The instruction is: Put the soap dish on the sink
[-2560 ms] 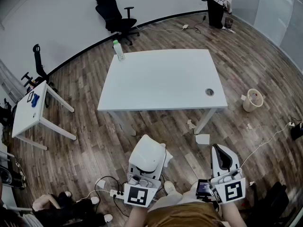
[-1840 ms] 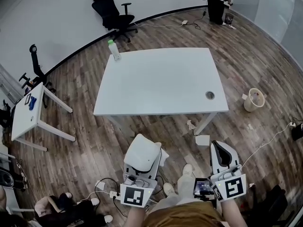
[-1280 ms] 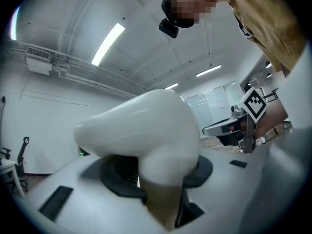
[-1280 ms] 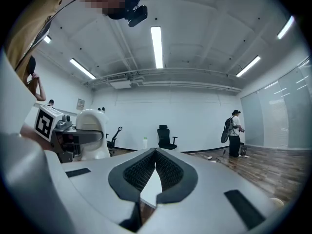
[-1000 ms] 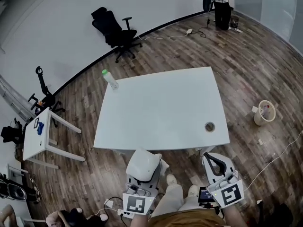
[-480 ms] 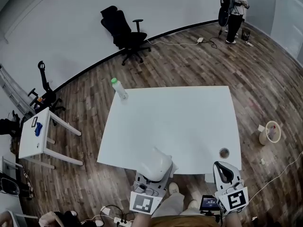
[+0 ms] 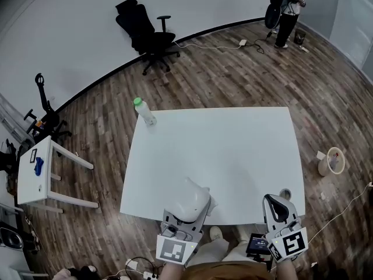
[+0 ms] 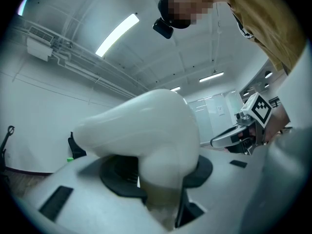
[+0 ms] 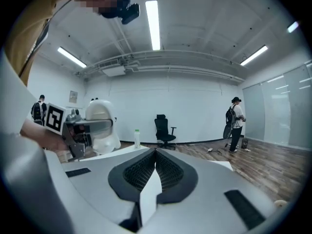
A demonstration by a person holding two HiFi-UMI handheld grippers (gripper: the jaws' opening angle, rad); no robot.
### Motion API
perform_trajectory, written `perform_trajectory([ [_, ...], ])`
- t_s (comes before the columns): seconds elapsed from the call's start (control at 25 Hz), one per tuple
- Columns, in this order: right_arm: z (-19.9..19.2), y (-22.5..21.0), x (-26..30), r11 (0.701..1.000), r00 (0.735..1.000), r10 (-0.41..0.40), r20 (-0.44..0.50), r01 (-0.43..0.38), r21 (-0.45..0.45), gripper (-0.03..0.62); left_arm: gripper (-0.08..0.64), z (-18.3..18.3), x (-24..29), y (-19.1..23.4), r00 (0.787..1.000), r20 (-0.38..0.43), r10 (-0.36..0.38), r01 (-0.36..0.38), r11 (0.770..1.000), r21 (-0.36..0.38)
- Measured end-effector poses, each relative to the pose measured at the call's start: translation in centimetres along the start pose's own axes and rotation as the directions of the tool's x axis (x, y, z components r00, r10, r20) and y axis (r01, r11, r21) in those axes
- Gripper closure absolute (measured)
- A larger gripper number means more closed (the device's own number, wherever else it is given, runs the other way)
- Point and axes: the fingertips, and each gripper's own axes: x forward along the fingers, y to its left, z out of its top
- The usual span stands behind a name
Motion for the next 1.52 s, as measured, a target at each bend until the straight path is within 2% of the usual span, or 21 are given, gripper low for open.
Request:
perform_trajectory([
  [0.32, 1.7, -2.1, 1.2, 0.998, 0.998, -0.060, 0.032, 0.061, -0.020, 0.583, 0.390, -0.3, 3.3, 0.6, 0.999, 0.044, -0.028, 0.033, 0.993, -0.115],
  [0.6, 1.5, -4.3, 3.3, 0.997, 0.998, -0.005, 0.057, 0.000, 0.078, 0.583, 0.390, -0.8, 7.1, 0.3, 0.998, 0.048, -0.040, 0.049, 0.978, -0.202],
  [0.8, 1.5, -6.3, 4.7, 0.996, 0.997, 0.060, 0.057, -0.064, 0.059, 0.583, 0.390, -1.7, 9.6, -0.8, 0.999, 0.034, -0.025, 0.032, 0.975, -0.220],
  [0.96, 0.8, -8.5, 5.2, 0.994, 0.995, 0.078, 0.056, -0.082, 0.067, 0.583, 0.390, -3.8, 11.5, -2.1, 1.000, -0.007, -0.023, 0.020, 0.964, -0.266],
  [1.12, -0.2, -9.7, 6.3, 0.992, 0.994, 0.096, 0.046, -0.099, 0.078, 0.583, 0.390, -5.3, 12.7, -2.5, 0.999, -0.046, -0.028, 0.015, 0.961, -0.275],
  [1.24, -0.4, -10.2, 7.1, 0.992, 0.995, 0.095, 0.029, -0.097, 0.077, 0.583, 0.390, -6.4, 13.2, -2.0, 0.998, -0.059, -0.026, 0.005, 0.944, -0.329],
  [1.44, -1.0, -10.6, 8.7, 0.993, 0.997, 0.081, 0.004, -0.081, 0.087, 0.583, 0.390, -8.8, 14.1, -0.1, 0.997, -0.073, -0.005, -0.027, 0.897, -0.441],
  [1.52, -1.3, -10.4, 9.1, 0.993, 0.996, 0.083, -0.011, -0.082, 0.088, 0.583, 0.390, -9.5, 14.5, 0.4, 0.996, -0.085, -0.005, -0.034, 0.893, -0.449],
])
